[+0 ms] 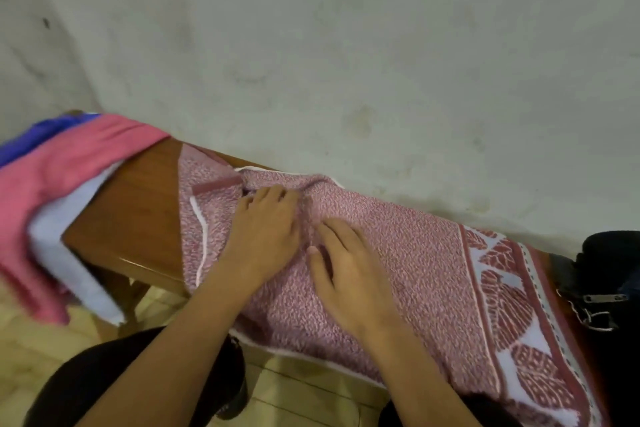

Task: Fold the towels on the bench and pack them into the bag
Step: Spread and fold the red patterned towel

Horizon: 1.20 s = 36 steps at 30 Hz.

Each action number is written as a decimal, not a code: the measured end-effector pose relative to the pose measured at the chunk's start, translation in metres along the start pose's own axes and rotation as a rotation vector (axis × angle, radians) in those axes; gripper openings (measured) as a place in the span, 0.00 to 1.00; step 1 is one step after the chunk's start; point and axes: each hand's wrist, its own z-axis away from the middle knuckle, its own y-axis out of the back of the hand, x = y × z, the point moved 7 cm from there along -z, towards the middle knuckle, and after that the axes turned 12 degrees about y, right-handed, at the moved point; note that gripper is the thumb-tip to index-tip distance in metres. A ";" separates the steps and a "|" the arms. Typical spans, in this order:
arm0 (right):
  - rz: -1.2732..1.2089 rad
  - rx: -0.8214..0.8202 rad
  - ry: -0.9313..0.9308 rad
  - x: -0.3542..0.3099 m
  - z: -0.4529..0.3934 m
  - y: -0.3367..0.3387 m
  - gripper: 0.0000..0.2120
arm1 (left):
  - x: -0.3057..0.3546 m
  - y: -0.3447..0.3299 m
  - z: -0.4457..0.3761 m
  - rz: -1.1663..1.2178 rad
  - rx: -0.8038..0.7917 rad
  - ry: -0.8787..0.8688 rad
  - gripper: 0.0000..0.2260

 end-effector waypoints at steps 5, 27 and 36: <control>-0.015 0.078 0.082 -0.039 -0.023 -0.016 0.15 | -0.065 0.017 -0.012 0.043 0.033 0.261 0.18; 0.145 -0.426 0.016 -0.056 -0.030 -0.075 0.35 | -0.230 0.081 0.024 -0.110 0.158 0.762 0.16; 0.148 -0.438 0.032 -0.055 -0.029 -0.076 0.36 | -0.140 0.023 -0.009 0.097 -0.134 0.222 0.11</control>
